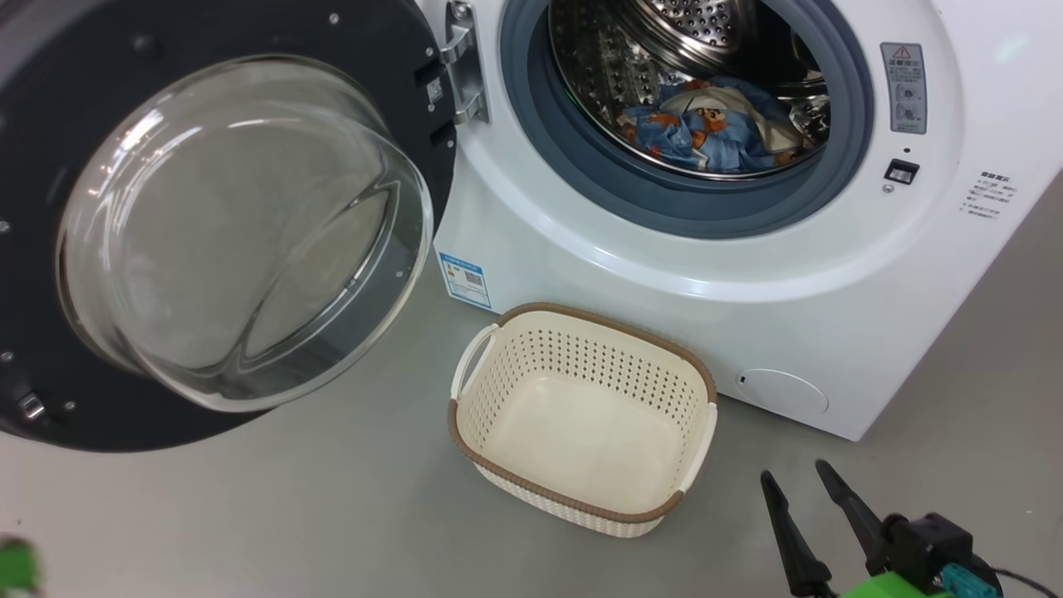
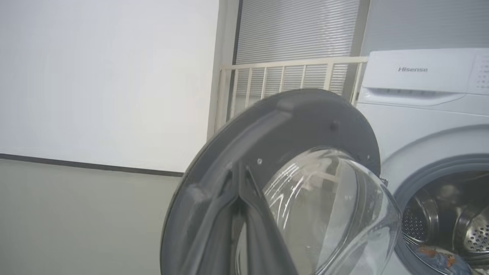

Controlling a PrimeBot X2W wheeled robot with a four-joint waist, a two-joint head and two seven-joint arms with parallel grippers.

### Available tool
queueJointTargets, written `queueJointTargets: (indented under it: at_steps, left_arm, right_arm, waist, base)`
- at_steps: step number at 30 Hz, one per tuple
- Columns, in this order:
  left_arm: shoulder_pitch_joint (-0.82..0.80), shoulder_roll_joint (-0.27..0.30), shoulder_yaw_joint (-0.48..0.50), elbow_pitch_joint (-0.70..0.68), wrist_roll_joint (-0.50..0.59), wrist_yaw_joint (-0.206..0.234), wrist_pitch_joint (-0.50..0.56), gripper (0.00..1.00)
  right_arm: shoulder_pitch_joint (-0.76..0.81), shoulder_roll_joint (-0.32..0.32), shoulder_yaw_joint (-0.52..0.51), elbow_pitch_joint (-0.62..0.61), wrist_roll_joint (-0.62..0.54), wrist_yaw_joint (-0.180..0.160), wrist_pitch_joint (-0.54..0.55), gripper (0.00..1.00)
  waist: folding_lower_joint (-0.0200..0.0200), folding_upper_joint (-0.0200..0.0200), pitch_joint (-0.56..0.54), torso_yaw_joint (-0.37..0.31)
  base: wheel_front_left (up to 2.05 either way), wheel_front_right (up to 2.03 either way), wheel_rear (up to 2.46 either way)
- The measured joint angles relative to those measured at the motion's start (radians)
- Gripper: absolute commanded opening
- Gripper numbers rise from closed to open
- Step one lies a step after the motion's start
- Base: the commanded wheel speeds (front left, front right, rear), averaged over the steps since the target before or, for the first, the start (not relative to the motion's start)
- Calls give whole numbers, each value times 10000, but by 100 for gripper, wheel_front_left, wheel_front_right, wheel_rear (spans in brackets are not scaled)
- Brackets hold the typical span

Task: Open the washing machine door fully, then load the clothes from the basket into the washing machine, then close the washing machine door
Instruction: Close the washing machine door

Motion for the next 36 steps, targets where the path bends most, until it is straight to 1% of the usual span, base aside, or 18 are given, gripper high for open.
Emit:
queueJointTargets:
  at_steps: [2,6,8,10,12,14,16,18,21,24,25,29,32,36]
  left_arm:
    - [-663,650,203,-125,-228,-2,-2,0]
    - [-1848,1904,830,130,-1304,-2,-13,0]
    - [-2382,2458,1005,426,-1751,0,-13,0]
    - [-2905,2874,1147,882,-2180,-2,-13,0]
    - [-3463,3154,1269,1572,-2857,-2,-15,0]
    - [-3821,3595,1225,2516,-3551,-2,-15,0]
    - [-4171,4063,1020,3684,-4408,-2,42,0]
    - [-4552,4520,775,4755,-5334,0,395,0]
    - [-5245,5202,412,5986,-6692,0,1496,0]
    - [-5750,5706,46,6924,-7808,2,3030,0]
    - [-5942,5925,-213,7480,-8330,2,4117,0]
    - [-6184,6383,-581,8255,-9012,2,5892,0]
    - [-6373,6633,-792,8475,-9367,2,6782,0]
    - [-6488,6677,-932,8705,-9714,2,7570,0]
  right_arm:
    - [194,82,-127,-42,-8,-2,0,100]
    - [217,217,-153,-146,-86,-2,0,100]
    - [215,247,-173,-173,-86,-2,0,100]
    - [212,249,-222,-199,-94,0,0,100]
    - [189,247,-232,-207,-157,0,0,100]
    - [135,251,-234,-209,-186,-2,0,100]
    - [90,245,-247,-222,-188,-2,0,100]
    - [52,242,-249,-232,-188,-2,0,100]
    - [-69,232,-249,-259,-190,-2,0,100]
    - [-71,232,-247,-261,-226,-2,0,100]
    - [-71,236,-201,-255,-280,0,0,100]
    - [-72,247,-140,-261,-280,-2,0,100]
    - [-77,240,-127,-263,-288,-2,0,100]
    - [-96,213,-127,-270,-291,0,0,100]
  waist:
    - [0,0,17,-38]
    - [0,0,107,-259]
    - [0,0,192,-426]
    - [0,0,292,-588]
    - [0,0,401,-729]
    - [0,0,511,-864]
    - [0,0,609,-986]
    - [0,0,698,-1088]
    - [0,0,811,-1208]
    - [0,0,894,-1265]
    - [0,1,927,-1260]
    - [0,0,1012,-1230]
    - [0,0,1102,-1208]
    - [0,0,1196,-1183]
  base:
    - [0,0,0]
    - [0,0,0]
    - [0,0,0]
    - [0,0,0]
    - [0,0,0]
    - [0,0,0]
    - [0,0,0]
    - [0,0,0]
    - [0,0,0]
    - [0,0,0]
    - [0,0,0]
    - [0,0,0]
    - [0,0,0]
    - [0,0,0]
